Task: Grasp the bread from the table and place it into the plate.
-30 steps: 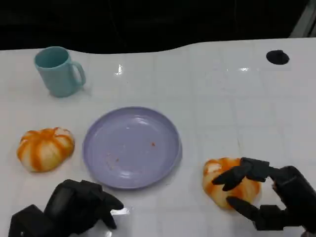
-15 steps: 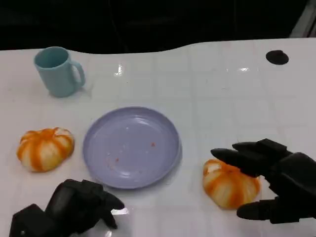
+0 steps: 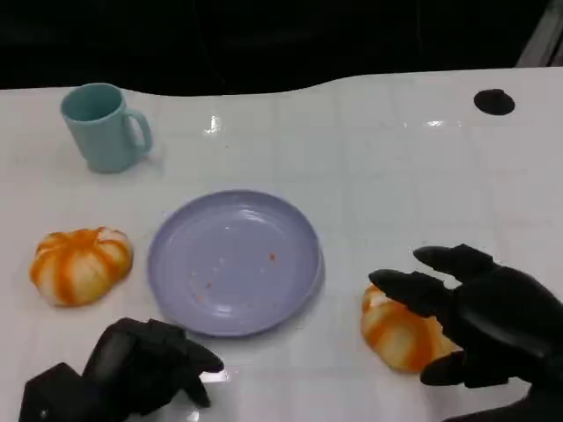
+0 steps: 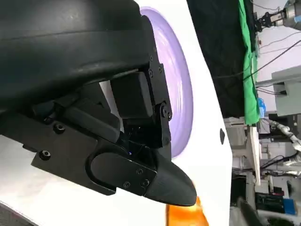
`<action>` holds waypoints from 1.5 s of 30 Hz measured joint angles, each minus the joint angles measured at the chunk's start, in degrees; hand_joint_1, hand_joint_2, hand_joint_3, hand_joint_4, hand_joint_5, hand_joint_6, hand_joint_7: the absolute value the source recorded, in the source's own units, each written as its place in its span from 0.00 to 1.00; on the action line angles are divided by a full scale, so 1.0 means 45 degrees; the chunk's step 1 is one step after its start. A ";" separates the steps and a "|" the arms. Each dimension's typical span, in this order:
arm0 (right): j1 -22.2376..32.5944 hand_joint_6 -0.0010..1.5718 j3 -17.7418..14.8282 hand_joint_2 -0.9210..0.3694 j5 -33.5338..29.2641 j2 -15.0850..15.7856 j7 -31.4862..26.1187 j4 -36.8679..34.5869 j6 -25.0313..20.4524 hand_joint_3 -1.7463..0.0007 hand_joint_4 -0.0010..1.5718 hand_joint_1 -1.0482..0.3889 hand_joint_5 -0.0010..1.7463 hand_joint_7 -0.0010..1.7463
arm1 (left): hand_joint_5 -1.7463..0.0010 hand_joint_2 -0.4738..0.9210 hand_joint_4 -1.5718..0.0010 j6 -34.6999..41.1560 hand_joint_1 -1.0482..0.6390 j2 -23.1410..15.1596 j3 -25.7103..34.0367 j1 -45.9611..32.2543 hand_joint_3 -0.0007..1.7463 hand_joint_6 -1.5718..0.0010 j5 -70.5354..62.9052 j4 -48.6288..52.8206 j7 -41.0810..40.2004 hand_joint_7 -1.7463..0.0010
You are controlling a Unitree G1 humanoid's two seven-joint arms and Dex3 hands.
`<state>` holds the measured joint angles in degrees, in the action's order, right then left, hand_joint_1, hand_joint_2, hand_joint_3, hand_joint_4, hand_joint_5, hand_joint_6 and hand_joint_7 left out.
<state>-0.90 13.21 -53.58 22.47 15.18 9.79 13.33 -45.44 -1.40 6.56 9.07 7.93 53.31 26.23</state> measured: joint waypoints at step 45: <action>-0.3007 0.40 0.2434 0.30 0.1040 -0.0971 -0.9440 -0.8230 0.2080 0.42 0.54 0.55 1.00 0.98 | 0.40 1.00 0.18 -0.0072 0.00 0.0040 -0.0176 -0.0122 0.06 0.02 -0.0028 -0.0255 -0.0111 0.82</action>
<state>-14.43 24.16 -48.90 18.10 -27.30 -27.25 22.70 -45.76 -1.22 5.77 8.52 7.81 52.17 25.73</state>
